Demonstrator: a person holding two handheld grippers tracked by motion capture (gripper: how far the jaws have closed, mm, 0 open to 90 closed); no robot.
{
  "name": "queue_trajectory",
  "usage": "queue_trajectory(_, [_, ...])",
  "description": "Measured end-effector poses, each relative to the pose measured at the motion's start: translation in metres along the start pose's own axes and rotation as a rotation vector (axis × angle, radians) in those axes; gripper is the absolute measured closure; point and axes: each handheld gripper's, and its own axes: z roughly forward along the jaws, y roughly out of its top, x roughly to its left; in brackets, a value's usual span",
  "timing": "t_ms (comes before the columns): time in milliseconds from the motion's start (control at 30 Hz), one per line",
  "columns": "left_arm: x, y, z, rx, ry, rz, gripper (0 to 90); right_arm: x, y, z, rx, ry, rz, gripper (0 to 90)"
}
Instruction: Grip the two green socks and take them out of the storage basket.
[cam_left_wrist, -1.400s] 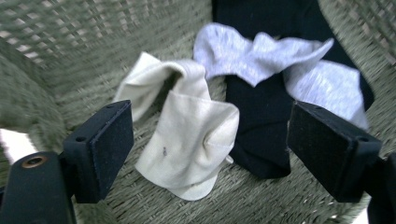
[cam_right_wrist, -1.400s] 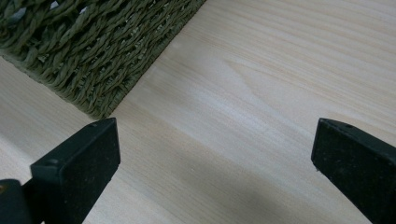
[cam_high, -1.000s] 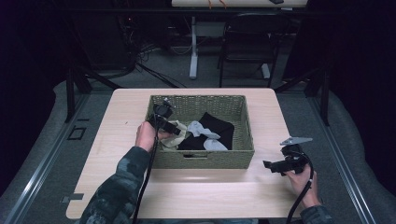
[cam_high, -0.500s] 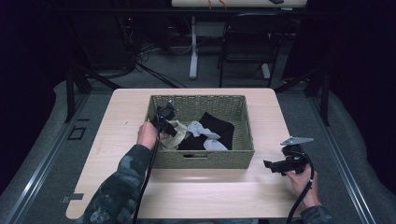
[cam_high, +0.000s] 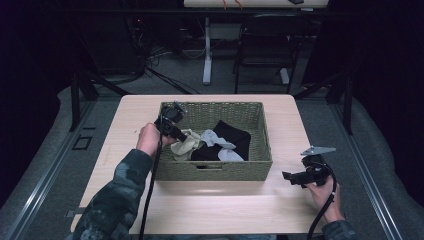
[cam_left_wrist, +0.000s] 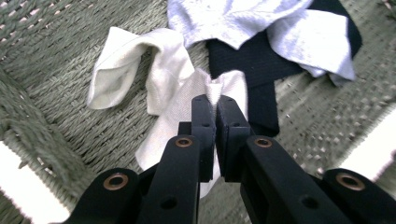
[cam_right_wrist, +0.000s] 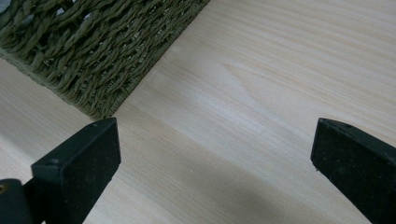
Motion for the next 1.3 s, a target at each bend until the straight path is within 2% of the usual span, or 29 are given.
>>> queue_trajectory(200, [-0.002,0.004,-0.019,-0.017,-0.014,0.024,87.4,-0.001,0.000,0.000,0.005,0.000,0.000,0.8])
queue_trajectory(500, [-0.002,0.014,-0.058,-0.048,-0.025,0.050,87.2,-0.002,-0.001,-0.001,-0.001,-0.001,0.002,0.7])
queue_trajectory(700, [-0.003,0.020,-0.076,-0.053,-0.018,0.065,87.3,-0.002,-0.001,-0.001,0.004,0.000,0.002,0.7])
queue_trajectory(867, [-0.007,0.024,-0.087,-0.038,-0.005,0.088,87.4,-0.001,-0.001,0.000,0.003,0.004,0.004,0.7])
queue_trajectory(1067, [-0.004,0.028,-0.101,-0.052,-0.007,0.087,87.3,-0.001,0.000,0.001,0.004,0.002,-0.001,0.8])
queue_trajectory(1300, [0.000,0.033,-0.122,-0.069,0.022,0.077,87.3,-0.001,0.000,0.000,0.004,0.005,0.004,0.8])
